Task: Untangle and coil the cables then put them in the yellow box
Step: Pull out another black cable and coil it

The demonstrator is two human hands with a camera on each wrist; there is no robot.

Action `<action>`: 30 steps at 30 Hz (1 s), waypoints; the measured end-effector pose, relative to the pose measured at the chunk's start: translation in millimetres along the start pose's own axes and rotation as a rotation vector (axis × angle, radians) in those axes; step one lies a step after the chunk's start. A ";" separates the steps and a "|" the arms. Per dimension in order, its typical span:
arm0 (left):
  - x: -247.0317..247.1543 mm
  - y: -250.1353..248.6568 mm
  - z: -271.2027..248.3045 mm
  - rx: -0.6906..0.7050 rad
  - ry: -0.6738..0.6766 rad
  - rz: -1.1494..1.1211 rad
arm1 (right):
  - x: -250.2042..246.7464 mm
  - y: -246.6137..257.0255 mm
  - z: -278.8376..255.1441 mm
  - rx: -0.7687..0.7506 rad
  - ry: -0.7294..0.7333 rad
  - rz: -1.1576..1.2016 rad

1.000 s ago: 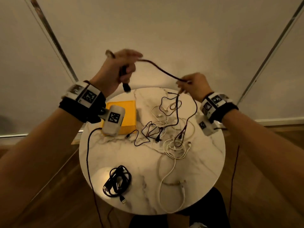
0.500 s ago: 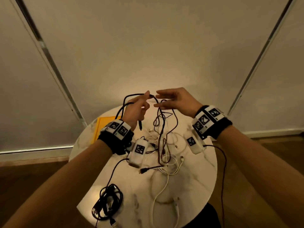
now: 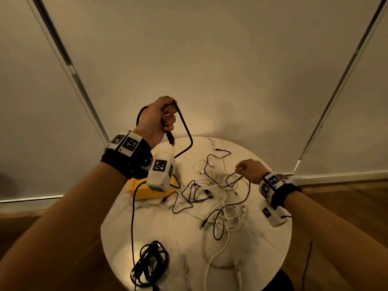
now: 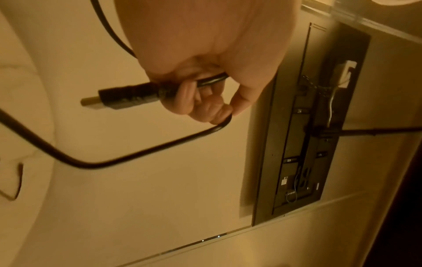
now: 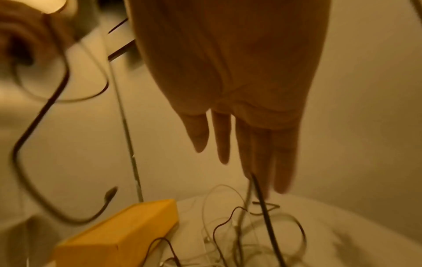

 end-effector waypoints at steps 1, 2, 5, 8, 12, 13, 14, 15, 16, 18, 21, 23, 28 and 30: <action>1.3 -3.5 0.5 0.002 0.012 0.045 | 2.7 3.1 -1.2 0.004 0.038 -0.161; 2.7 -5.9 0.4 0.001 0.014 0.088 | -0.1 12.5 -5.1 -0.013 0.043 -0.215; 7.6 0.6 -1.6 -0.030 0.019 0.209 | -36.1 65.2 -26.9 -0.226 -0.147 0.157; 19.3 23.2 -6.4 -0.114 0.108 0.327 | -80.0 122.5 -57.6 -0.472 -0.212 0.746; 30.2 35.4 -16.4 -0.163 0.228 0.415 | -105.4 154.7 -75.7 -0.586 -0.185 0.866; 27.7 33.5 -18.2 -0.164 0.236 0.447 | -106.7 150.4 -76.5 -0.576 -0.203 0.804; 22.5 31.8 -20.4 -0.166 0.242 0.498 | -107.0 142.1 -76.1 -0.570 -0.236 0.758; 14.3 29.3 -22.4 -0.170 0.242 0.572 | -107.1 130.7 -73.5 -0.557 -0.280 0.730; 4.0 27.8 -24.5 -0.183 0.237 0.662 | -107.2 115.0 -71.2 -0.528 -0.328 0.723; -25.7 24.1 -30.1 -0.224 0.197 0.830 | -107.3 71.9 -66.4 -0.427 -0.431 0.723; -76.8 8.8 -40.8 -0.233 0.044 0.897 | -101.5 0.4 -61.0 -0.235 -0.500 0.674; -102.9 -6.0 -48.0 -0.168 -0.062 0.761 | -88.5 -28.2 -55.7 -0.139 -0.430 0.552; -85.5 -19.5 -53.7 0.051 -0.031 0.458 | -56.0 -22.3 -36.1 -0.042 -0.130 0.138; -61.9 -19.6 -51.0 0.093 0.035 0.324 | -54.4 -5.4 -33.8 -0.069 -0.017 0.022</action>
Point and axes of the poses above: each hand's wrist, its own z-axis towards the middle knuckle, its own x-axis out of the palm, y = z × x, the point moved 7 cm from there along z, towards the middle knuckle, and after that the axes turned 9 degrees about -z, right-handed, at the moved point
